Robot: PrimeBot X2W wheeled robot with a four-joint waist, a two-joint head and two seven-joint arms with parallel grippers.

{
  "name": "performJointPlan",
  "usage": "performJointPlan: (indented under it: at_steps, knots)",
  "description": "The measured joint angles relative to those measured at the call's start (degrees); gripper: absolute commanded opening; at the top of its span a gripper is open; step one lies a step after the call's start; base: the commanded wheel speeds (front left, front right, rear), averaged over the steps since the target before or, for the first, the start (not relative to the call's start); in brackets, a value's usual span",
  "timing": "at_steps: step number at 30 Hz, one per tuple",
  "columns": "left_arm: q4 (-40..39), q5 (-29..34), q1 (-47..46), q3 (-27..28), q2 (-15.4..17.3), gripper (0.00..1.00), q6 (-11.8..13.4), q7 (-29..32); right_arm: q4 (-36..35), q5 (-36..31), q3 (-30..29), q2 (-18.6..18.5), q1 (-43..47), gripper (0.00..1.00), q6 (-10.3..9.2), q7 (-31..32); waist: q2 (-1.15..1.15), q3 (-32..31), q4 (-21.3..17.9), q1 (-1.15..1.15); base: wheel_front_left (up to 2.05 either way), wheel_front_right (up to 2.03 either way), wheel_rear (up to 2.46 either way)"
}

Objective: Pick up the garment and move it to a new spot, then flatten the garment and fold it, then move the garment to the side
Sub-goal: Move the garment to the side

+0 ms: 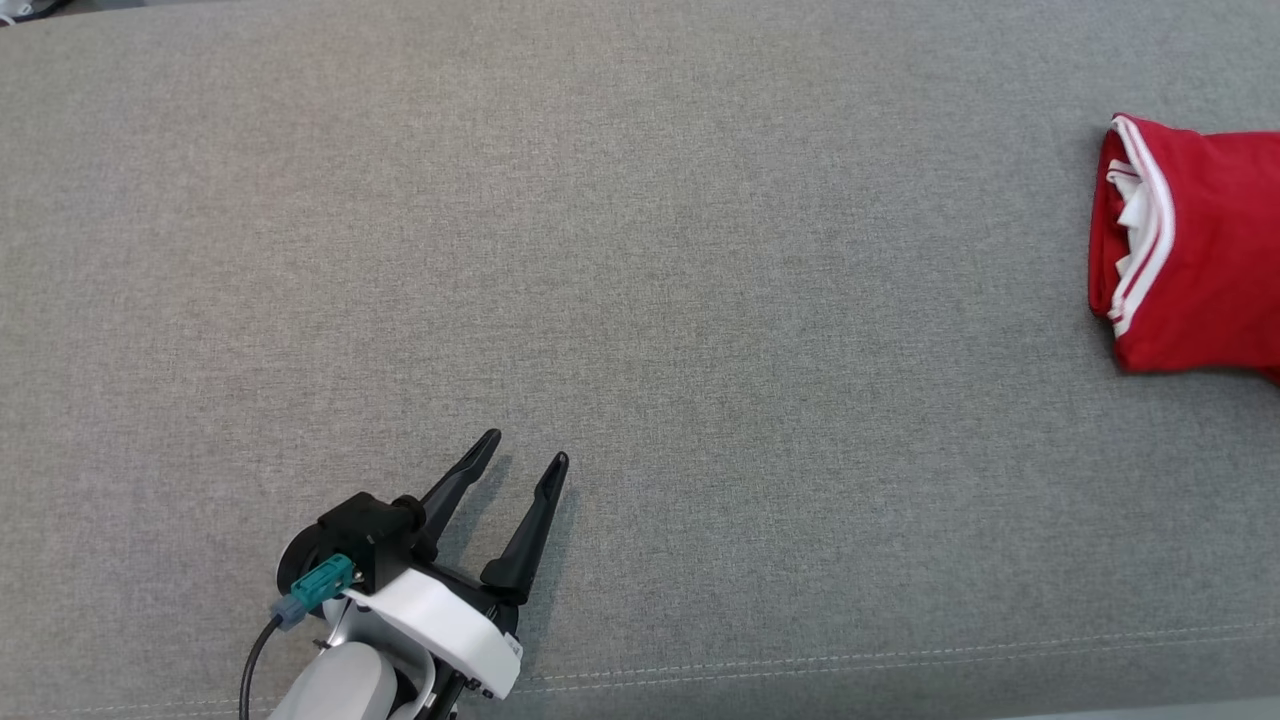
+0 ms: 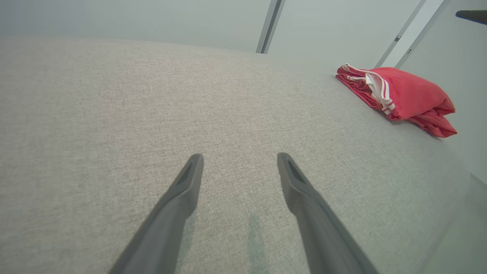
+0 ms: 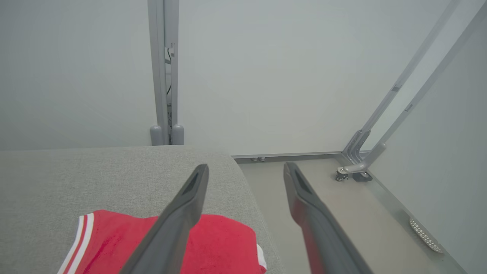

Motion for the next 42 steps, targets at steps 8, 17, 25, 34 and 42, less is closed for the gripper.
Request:
performJointPlan:
  at_steps: [8, 17, 25, 34, 42]
  knots:
    - [-0.16, 0.12, -0.01, 1.24, -0.64, 1.0, 0.0, 0.0, -5.8, -14.54, -14.51, 0.59, -3.44, 1.0, 0.0, -0.41, 0.0, -1.23, 0.46, 0.0, 0.0, 0.0, 0.0]
    - [-0.1, 2.23, 0.64, 5.34, -1.93, 1.0, 0.0, 0.0, -29.6, -28.94, -30.04, 13.92, 17.02, 1.0, 0.0, -0.51, 0.0, -4.96, 1.27, 0.0, 0.0, 0.0, 0.0]
    - [-0.31, 6.48, 4.59, 11.62, -3.49, 1.0, 0.0, 0.0, -41.56, -31.96, -34.92, 21.43, 32.96, 1.0, 0.0, -0.57, 0.0, -9.3, 3.03, 0.0, 0.0, 0.0, 0.0]
    - [-1.87, 12.82, 8.88, 18.0, -4.98, 1.0, 0.0, 0.0, -44.77, -32.19, -36.68, 24.88, 43.88, 1.0, 0.0, -0.56, 0.0, -13.92, 3.64, 0.0, 0.0, 0.0, 0.0]
    - [-2.0, 16.4, 11.39, 22.52, -6.36, 1.0, 0.01, 0.0, -45.95, -32.38, -38.02, 26.14, 49.81, 1.0, 0.0, -0.56, 0.0, -16.57, 3.83, 0.0, 0.0, 0.0, 0.0]
